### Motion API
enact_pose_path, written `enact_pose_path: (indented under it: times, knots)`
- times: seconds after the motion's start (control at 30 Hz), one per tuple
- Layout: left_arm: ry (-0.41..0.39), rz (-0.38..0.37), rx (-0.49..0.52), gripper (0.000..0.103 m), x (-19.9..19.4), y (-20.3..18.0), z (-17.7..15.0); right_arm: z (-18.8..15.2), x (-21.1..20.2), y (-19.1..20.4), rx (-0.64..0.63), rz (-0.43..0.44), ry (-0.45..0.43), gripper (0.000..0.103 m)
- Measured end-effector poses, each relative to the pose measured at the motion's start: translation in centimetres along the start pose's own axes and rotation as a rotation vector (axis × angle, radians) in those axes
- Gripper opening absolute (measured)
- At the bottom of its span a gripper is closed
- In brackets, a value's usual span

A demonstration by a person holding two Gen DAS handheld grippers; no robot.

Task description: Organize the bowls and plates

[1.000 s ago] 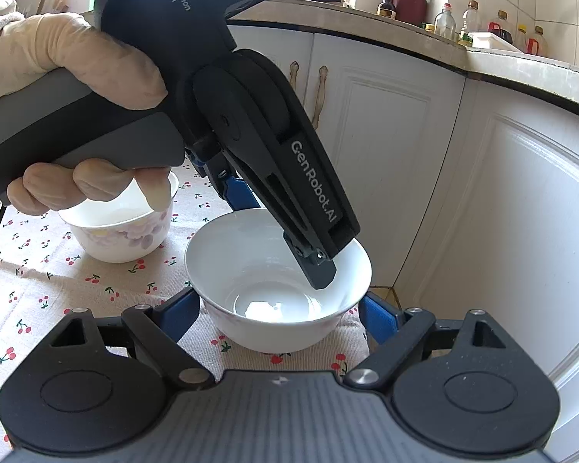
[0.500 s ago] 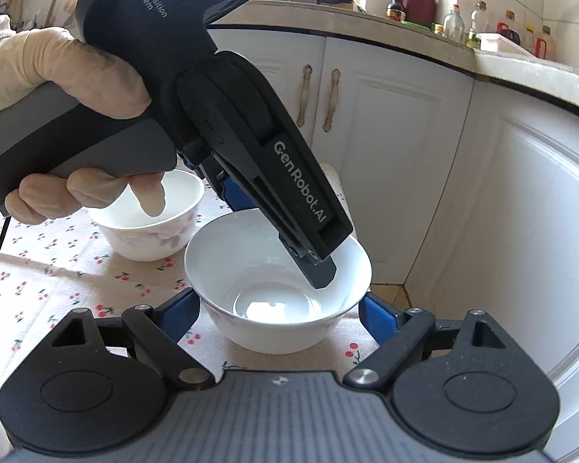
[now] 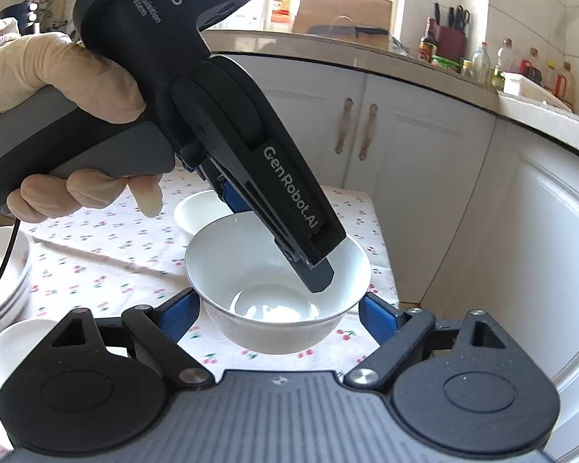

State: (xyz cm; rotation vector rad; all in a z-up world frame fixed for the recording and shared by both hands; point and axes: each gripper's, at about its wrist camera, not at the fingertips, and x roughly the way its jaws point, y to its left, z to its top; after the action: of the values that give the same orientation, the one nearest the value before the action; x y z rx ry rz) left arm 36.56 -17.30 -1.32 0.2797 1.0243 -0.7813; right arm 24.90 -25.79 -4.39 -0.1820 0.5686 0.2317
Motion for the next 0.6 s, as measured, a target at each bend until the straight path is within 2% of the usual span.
enact_pose_path:
  times: [0.23, 0.6]
  knots:
    - [-0.022, 0.024, -0.026, 0.066, -3.2, -0.6, -3.1, -0.1, -3.2, 2.0, -0.015, 0.054, -0.019, 0.092]
    - [-0.038, 0.073, -0.079, 0.066, -7.1, -0.8, -7.9, -0.5, -6.1, 5.7, -0.064, 0.128, -0.031, 0.092]
